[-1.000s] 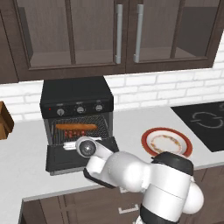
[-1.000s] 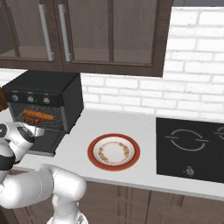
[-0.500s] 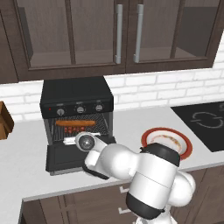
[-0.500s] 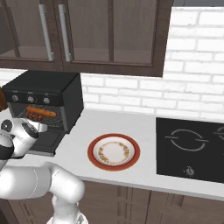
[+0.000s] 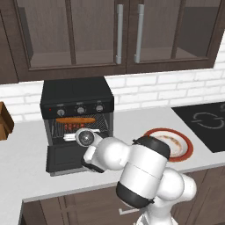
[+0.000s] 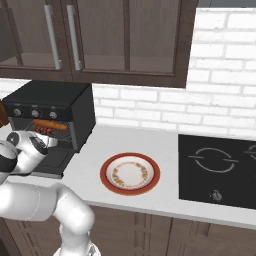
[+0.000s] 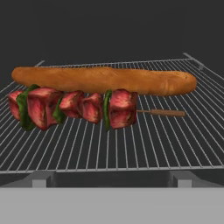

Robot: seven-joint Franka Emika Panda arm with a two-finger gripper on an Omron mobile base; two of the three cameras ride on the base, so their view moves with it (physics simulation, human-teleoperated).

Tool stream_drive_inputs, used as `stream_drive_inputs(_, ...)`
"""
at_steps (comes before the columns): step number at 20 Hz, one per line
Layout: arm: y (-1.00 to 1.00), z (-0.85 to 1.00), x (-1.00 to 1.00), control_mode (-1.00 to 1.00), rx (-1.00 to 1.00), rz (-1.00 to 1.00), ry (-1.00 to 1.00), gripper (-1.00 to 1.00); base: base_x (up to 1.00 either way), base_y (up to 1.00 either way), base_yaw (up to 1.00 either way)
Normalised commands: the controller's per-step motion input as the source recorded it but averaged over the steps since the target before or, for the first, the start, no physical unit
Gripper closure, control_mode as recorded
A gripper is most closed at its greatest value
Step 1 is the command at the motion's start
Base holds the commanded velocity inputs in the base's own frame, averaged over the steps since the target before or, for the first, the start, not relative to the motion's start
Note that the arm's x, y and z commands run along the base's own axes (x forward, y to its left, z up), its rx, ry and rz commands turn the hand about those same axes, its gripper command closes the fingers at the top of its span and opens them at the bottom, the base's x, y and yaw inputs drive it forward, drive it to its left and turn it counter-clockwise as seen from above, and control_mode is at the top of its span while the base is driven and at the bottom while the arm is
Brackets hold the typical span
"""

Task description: Pick up the kebab skewer and baguette bread, and place them inside the toaster oven. Close the toaster oven door and start by setting the timer.

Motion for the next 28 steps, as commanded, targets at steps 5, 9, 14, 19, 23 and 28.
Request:
stream_drive_inputs(5,0.0,0.0,0.2,-1.0,0.0,0.0,0.0,-1.0,0.0,0.0,0.0)
stream_drive_inputs(9,0.0,0.0,0.14,-1.0,0.0,0.0,0.0,-1.0,0.0,0.0,0.0)
stream_drive_inputs(14,0.0,0.0,0.13,-1.0,0.0,0.0,0.0,-1.0,0.0,0.0,0.0)
stream_drive_inputs(19,0.0,0.0,0.21,-1.0,0.0,0.0,0.0,-1.0,0.0,0.0,0.0)
stream_drive_inputs(23,0.0,0.0,0.22,-1.0,0.0,0.0,0.0,-1.0,0.0,0.0,0.0)
stream_drive_inputs(28,0.0,0.0,0.2,-1.0,0.0,0.0,0.0,-1.0,0.0,0.0,0.0)
